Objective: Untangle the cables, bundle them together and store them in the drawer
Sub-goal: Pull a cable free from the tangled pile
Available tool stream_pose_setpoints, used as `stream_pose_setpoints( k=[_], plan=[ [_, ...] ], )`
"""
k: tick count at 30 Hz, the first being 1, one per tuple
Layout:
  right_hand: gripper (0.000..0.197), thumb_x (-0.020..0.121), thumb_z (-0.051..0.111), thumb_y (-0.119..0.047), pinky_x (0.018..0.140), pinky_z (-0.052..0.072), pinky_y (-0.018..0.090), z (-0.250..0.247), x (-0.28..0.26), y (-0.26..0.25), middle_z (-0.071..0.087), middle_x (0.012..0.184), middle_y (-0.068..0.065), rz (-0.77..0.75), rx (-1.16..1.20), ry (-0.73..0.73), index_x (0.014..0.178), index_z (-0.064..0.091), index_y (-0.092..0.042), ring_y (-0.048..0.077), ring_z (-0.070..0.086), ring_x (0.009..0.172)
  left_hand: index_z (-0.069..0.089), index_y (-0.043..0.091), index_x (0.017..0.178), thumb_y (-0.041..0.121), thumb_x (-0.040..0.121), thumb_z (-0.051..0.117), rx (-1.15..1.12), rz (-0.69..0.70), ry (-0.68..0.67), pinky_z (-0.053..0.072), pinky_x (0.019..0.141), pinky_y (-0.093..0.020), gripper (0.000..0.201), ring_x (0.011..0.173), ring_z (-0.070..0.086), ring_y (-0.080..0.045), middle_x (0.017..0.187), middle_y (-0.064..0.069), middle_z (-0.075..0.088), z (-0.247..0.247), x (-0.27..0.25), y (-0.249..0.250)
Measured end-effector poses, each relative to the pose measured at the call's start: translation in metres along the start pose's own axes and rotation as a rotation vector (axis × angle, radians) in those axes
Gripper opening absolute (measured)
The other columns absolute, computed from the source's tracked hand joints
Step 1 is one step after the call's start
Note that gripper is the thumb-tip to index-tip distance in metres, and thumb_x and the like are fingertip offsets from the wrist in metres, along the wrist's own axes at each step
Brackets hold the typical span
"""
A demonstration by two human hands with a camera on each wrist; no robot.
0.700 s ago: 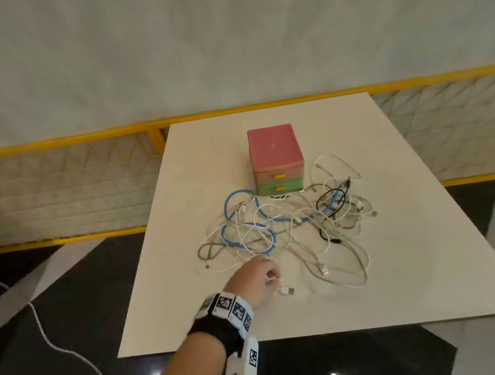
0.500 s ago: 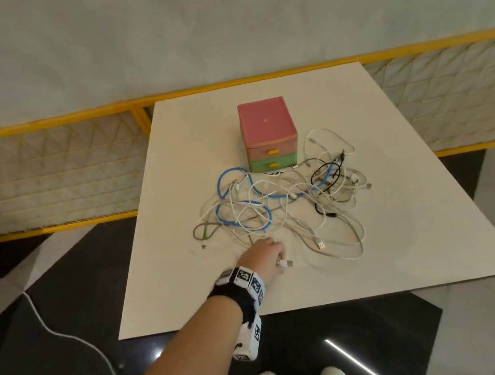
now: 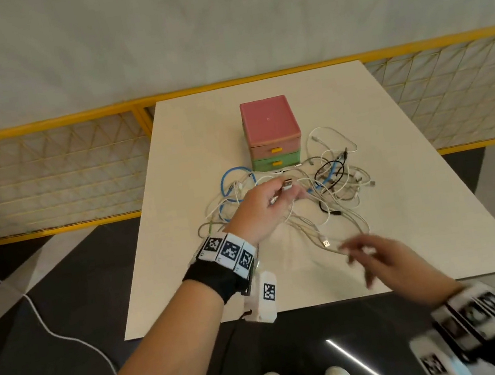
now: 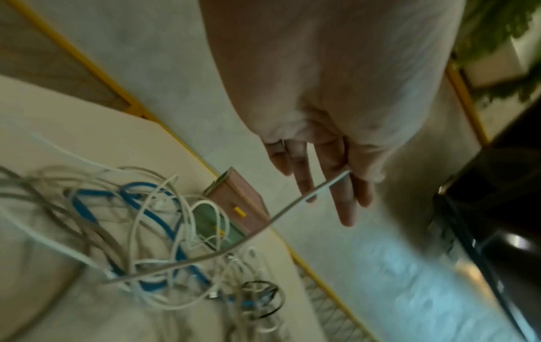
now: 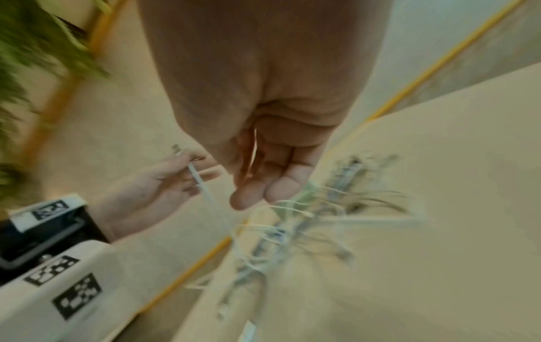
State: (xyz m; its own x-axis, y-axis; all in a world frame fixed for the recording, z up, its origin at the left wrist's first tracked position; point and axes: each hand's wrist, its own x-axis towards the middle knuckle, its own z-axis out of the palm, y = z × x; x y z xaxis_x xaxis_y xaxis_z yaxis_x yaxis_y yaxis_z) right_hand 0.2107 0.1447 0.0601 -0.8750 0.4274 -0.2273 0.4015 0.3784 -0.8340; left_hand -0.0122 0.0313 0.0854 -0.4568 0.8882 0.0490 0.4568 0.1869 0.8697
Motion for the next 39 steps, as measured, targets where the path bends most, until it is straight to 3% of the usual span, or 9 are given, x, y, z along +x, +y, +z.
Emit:
stream_pose_setpoints(
  k=[4, 9, 13, 18, 22, 26, 31, 35, 39],
  plan=[
    [0.034, 0.099, 0.041, -0.015, 0.066, 0.056, 0.026, 0.011, 0.056, -0.074, 0.058, 0.112, 0.000, -0.267, 0.323, 0.015, 0.132, 0.041, -0.019, 0.018, 0.070, 0.071, 0.071, 0.021, 0.111, 0.019, 0.099, 0.055, -0.146, 0.102, -0.001, 0.036, 0.106, -0.017, 0.020, 0.122, 0.051, 0.006, 0.130, 0.012, 0.062, -0.013, -0.004, 0.030],
    [0.024, 0.103, 0.029, -0.016, 0.078, 0.057, 0.042, 0.022, 0.088, -0.111, 0.056, 0.079, 0.008, -0.275, 0.503, -0.174, 0.100, 0.050, -0.004, 0.026, 0.070, 0.081, 0.067, 0.011, 0.112, 0.020, 0.103, 0.046, -0.394, 0.128, 0.150, 0.051, 0.067, -0.041, 0.025, 0.075, 0.056, -0.041, 0.126, -0.002, 0.066, -0.043, -0.016, 0.050],
    [0.023, 0.101, 0.036, -0.016, 0.088, 0.053, 0.052, 0.021, 0.104, -0.128, 0.051, 0.071, 0.005, -0.431, 0.428, -0.075, 0.090, 0.055, -0.012, 0.027, 0.055, 0.074, 0.062, 0.013, 0.095, 0.028, 0.106, 0.036, -0.451, 0.077, 0.183, 0.049, 0.060, -0.029, 0.031, 0.071, 0.043, -0.027, 0.120, -0.009, 0.069, -0.050, -0.015, 0.062],
    [0.030, 0.103, 0.028, -0.013, 0.071, 0.047, 0.020, 0.018, 0.124, -0.128, 0.038, 0.064, 0.004, -0.526, 0.369, -0.078, 0.080, 0.047, -0.012, 0.015, 0.070, 0.083, 0.046, 0.014, 0.078, 0.023, 0.106, 0.032, -0.458, 0.254, 0.325, 0.051, 0.065, -0.027, 0.032, 0.067, 0.058, -0.025, 0.071, 0.002, 0.062, -0.073, 0.000, 0.085],
    [0.035, 0.103, 0.028, -0.018, 0.073, 0.042, 0.016, 0.018, 0.141, -0.103, 0.038, 0.062, 0.000, -0.391, 0.266, -0.154, 0.073, 0.045, -0.012, 0.019, 0.069, 0.097, 0.049, 0.017, 0.078, 0.021, 0.103, 0.032, -0.585, 0.376, 0.374, 0.026, 0.048, -0.021, 0.030, 0.047, 0.024, -0.005, 0.055, 0.015, 0.035, -0.092, 0.005, 0.101],
    [0.035, 0.101, 0.035, -0.018, 0.072, 0.048, 0.010, 0.011, 0.144, -0.108, 0.048, 0.061, -0.003, -0.349, 0.251, -0.190, 0.071, 0.048, -0.007, 0.019, 0.069, 0.096, 0.066, 0.023, 0.080, 0.020, 0.102, 0.043, -0.511, 0.357, 0.319, 0.016, 0.043, -0.022, 0.032, 0.040, 0.019, -0.004, 0.045, 0.017, 0.033, -0.101, -0.009, 0.108],
    [0.041, 0.098, 0.044, -0.029, 0.078, 0.051, 0.039, -0.003, 0.149, -0.138, 0.064, 0.081, 0.028, -0.500, 0.106, -0.055, 0.087, 0.059, 0.008, 0.012, 0.067, 0.073, 0.055, 0.020, 0.128, 0.030, 0.105, 0.037, -0.122, -0.021, 0.059, 0.030, 0.036, -0.016, 0.030, 0.037, 0.041, -0.015, 0.055, -0.002, 0.064, -0.096, -0.010, 0.092],
    [0.028, 0.099, 0.045, -0.018, 0.074, 0.053, 0.037, -0.015, 0.147, -0.152, 0.068, 0.079, 0.011, -0.576, 0.006, -0.033, 0.088, 0.060, 0.003, 0.008, 0.070, 0.071, 0.058, 0.008, 0.098, 0.050, 0.103, 0.029, 0.058, -0.262, -0.041, 0.040, 0.043, -0.020, 0.050, 0.038, 0.053, -0.022, 0.069, -0.008, 0.075, -0.090, -0.006, 0.073],
    [0.025, 0.100, 0.040, -0.019, 0.069, 0.048, 0.025, -0.012, 0.150, -0.139, 0.066, 0.073, 0.008, -0.581, 0.016, -0.038, 0.080, 0.053, -0.016, 0.013, 0.071, 0.073, 0.049, 0.018, 0.080, 0.044, 0.101, 0.042, 0.301, -0.176, 0.043, 0.045, 0.054, -0.027, 0.034, 0.038, 0.053, -0.019, 0.061, -0.005, 0.071, -0.107, -0.003, 0.069]
  ],
)
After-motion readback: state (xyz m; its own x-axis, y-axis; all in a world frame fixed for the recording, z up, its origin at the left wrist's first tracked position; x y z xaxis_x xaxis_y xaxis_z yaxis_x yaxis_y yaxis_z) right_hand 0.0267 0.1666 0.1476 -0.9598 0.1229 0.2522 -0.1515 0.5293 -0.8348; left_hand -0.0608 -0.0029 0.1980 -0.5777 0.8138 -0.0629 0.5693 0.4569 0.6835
